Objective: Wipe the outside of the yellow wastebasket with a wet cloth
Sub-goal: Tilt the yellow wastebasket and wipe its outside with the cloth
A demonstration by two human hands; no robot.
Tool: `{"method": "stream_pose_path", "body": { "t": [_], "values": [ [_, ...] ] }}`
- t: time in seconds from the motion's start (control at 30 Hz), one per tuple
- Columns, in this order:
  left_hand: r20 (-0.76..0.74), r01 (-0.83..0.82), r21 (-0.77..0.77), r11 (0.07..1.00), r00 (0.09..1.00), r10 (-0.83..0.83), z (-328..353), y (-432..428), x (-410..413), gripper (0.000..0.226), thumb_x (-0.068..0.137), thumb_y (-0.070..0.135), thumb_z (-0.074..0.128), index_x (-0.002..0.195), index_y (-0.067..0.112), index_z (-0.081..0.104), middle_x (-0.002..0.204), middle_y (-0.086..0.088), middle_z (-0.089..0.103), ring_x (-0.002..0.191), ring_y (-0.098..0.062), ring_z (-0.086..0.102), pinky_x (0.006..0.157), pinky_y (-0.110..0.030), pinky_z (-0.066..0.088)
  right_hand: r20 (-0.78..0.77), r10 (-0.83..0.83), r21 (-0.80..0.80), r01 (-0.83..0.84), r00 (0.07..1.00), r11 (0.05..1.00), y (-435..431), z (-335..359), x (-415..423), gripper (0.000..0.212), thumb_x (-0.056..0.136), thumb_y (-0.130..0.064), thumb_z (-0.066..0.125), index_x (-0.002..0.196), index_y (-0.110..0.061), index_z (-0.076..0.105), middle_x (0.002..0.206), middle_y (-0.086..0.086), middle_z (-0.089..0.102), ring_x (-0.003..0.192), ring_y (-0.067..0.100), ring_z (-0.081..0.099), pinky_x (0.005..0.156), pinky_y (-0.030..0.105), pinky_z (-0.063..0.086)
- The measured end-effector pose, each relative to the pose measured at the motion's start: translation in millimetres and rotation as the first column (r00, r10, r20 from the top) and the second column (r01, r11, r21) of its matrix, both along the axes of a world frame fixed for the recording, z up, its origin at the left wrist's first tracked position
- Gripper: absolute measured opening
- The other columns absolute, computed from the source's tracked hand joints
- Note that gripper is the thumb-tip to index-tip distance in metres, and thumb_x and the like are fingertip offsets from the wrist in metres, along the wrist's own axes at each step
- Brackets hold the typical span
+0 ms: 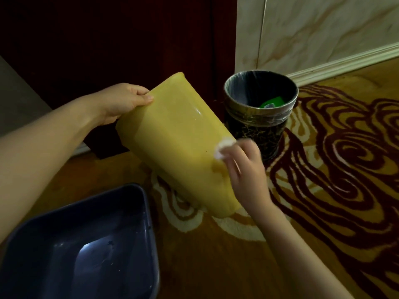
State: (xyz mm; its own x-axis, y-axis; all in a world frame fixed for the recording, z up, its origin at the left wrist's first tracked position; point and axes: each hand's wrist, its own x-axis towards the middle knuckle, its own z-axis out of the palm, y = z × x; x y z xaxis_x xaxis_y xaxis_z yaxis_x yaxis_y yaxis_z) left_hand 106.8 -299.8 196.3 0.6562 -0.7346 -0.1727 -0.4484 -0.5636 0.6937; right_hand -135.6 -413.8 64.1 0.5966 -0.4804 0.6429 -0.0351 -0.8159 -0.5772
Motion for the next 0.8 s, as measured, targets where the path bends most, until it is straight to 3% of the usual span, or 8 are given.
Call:
{"method": "stream_pose_path", "body": {
  "t": [0.07,0.17,0.33,0.53,0.67,0.73,0.77,0.8],
  "values": [
    [-0.01,0.004,0.018,1.0,1.0,-0.004,2,0,-2,0.02,0.093,0.029,0.045,0.105,0.026,0.061,0.108,0.0,0.064,0.103,-0.021,0.059,0.093,-0.041,0.044,-0.065,0.092,-0.012,-0.093,0.994,0.996,-4,28,34,0.009,0.088,-0.004,0.057,0.094,-0.001,0.063,0.096,0.017,0.056,0.089,0.028,0.05,0.074,0.033,0.043],
    [-0.024,0.022,0.054,0.998,0.999,-0.021,6,2,-5,0.018,0.093,0.029,0.045,0.101,0.028,0.062,0.109,0.0,0.064,0.102,-0.019,0.059,0.088,-0.038,0.046,-0.22,0.215,-0.036,-0.228,0.952,0.973,0,31,54,0.012,0.089,-0.005,0.054,0.098,-0.002,0.063,0.102,0.016,0.057,0.094,0.031,0.049,0.08,0.04,0.042],
    [-0.02,0.036,0.066,0.997,0.999,-0.035,8,4,-5,0.019,0.093,0.029,0.045,0.104,0.027,0.06,0.11,0.002,0.062,0.104,-0.018,0.057,0.092,-0.038,0.042,-0.282,0.28,-0.007,-0.294,0.918,0.956,18,-27,-10,0.012,0.089,-0.012,0.052,0.094,-0.011,0.062,0.102,0.006,0.058,0.095,0.021,0.05,0.081,0.033,0.044],
    [-0.059,0.007,0.075,0.997,0.998,-0.002,9,1,-1,0.039,0.092,0.019,0.048,0.131,0.02,0.048,0.13,-0.005,0.054,0.116,-0.024,0.051,0.103,-0.045,0.037,-0.384,0.296,0.212,-0.228,0.875,0.95,13,-85,-86,0.024,0.086,-0.01,0.06,0.094,-0.032,0.057,0.102,-0.023,0.047,0.096,0.001,0.049,0.077,0.025,0.049],
    [-0.086,-0.073,0.064,0.995,0.993,0.078,14,-3,1,0.045,0.086,0.001,0.05,0.124,0.024,0.053,0.128,-0.006,0.054,0.112,-0.023,0.051,0.093,-0.039,0.042,-0.268,0.159,0.361,-0.053,0.95,0.931,5,-82,-97,0.031,0.081,0.002,0.065,0.087,-0.028,0.06,0.095,-0.016,0.056,0.089,0.002,0.057,0.073,0.019,0.051],
    [-0.008,-0.155,0.041,0.987,0.988,0.155,13,-11,-5,0.03,0.082,0.014,0.055,0.11,0.023,0.06,0.122,-0.01,0.058,0.106,-0.027,0.055,0.089,-0.041,0.045,-0.196,0.063,0.422,0.026,0.979,0.906,1,-72,-95,0.028,0.079,0.004,0.064,0.085,-0.023,0.062,0.089,-0.01,0.059,0.087,0.004,0.057,0.072,0.015,0.049],
    [0.036,-0.196,0.043,0.98,0.98,0.195,12,-17,-11,0.031,0.082,0.032,0.056,0.111,0.022,0.06,0.12,-0.009,0.059,0.104,-0.028,0.056,0.091,-0.042,0.044,-0.172,0.044,0.436,0.036,0.984,0.899,0,-66,-93,0.025,0.079,0.004,0.064,0.085,-0.02,0.063,0.088,-0.009,0.059,0.087,0.005,0.057,0.072,0.015,0.049],
    [0.097,-0.227,0.068,0.971,0.971,0.22,10,-24,-18,0.046,0.081,0.051,0.051,0.116,0.022,0.058,0.12,-0.005,0.058,0.105,-0.028,0.055,0.092,-0.042,0.043,-0.152,0.04,0.447,0.032,0.988,0.894,-1,-60,-90,0.023,0.079,0.004,0.064,0.085,-0.019,0.063,0.088,-0.008,0.06,0.086,0.006,0.057,0.071,0.017,0.05]
  ]
}}
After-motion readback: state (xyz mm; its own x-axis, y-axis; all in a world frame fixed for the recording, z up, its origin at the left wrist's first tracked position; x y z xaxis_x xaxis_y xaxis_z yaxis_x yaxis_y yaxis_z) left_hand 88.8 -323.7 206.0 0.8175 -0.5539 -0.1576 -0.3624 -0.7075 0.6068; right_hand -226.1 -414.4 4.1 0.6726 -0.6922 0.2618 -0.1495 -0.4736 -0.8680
